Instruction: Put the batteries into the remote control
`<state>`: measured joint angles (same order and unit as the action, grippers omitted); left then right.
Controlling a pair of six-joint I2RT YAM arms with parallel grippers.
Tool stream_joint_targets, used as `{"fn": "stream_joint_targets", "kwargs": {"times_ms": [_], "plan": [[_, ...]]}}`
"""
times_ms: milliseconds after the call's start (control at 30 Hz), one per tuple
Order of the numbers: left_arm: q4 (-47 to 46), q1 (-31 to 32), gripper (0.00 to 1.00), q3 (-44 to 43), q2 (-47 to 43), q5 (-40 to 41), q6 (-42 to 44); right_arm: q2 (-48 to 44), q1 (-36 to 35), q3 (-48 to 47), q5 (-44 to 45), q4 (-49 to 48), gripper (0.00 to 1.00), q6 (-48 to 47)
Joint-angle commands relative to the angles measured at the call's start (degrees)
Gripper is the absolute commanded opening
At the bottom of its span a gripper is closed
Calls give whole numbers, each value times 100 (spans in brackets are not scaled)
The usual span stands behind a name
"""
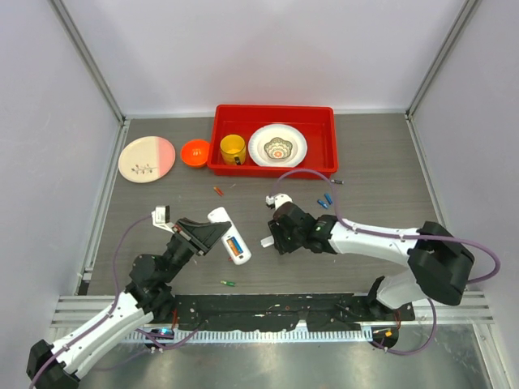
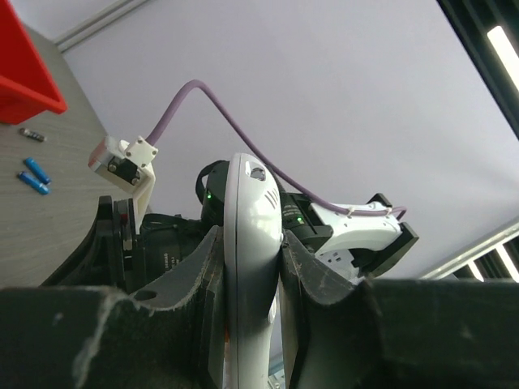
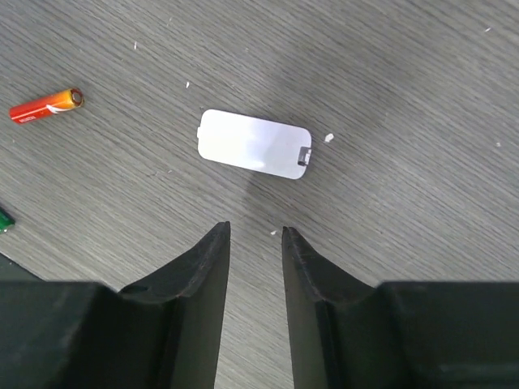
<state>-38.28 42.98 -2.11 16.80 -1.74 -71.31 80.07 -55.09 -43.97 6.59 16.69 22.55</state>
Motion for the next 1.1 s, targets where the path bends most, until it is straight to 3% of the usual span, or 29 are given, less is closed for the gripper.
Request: {"fn": "stream_joint_targets", "kwargs": {"times_ms": [0, 433, 800, 900, 1067], "plan": [[383, -36, 0, 176, -133, 121, 82, 289, -81, -384, 132, -245, 32, -110], [-92, -35, 0, 176, 333, -81, 161, 1168, -116, -560, -246, -561, 25, 145], [-48, -35, 0, 176, 368, -46, 170, 1889, 33, -1035, 202, -526, 24, 364], [-13, -44, 0, 176, 359, -37, 179, 1863, 60, -1061, 107, -666, 29, 173], [-74, -35, 0, 176, 403, -72, 222, 1187, 60, -763, -360, -1027, 55, -136]]}}
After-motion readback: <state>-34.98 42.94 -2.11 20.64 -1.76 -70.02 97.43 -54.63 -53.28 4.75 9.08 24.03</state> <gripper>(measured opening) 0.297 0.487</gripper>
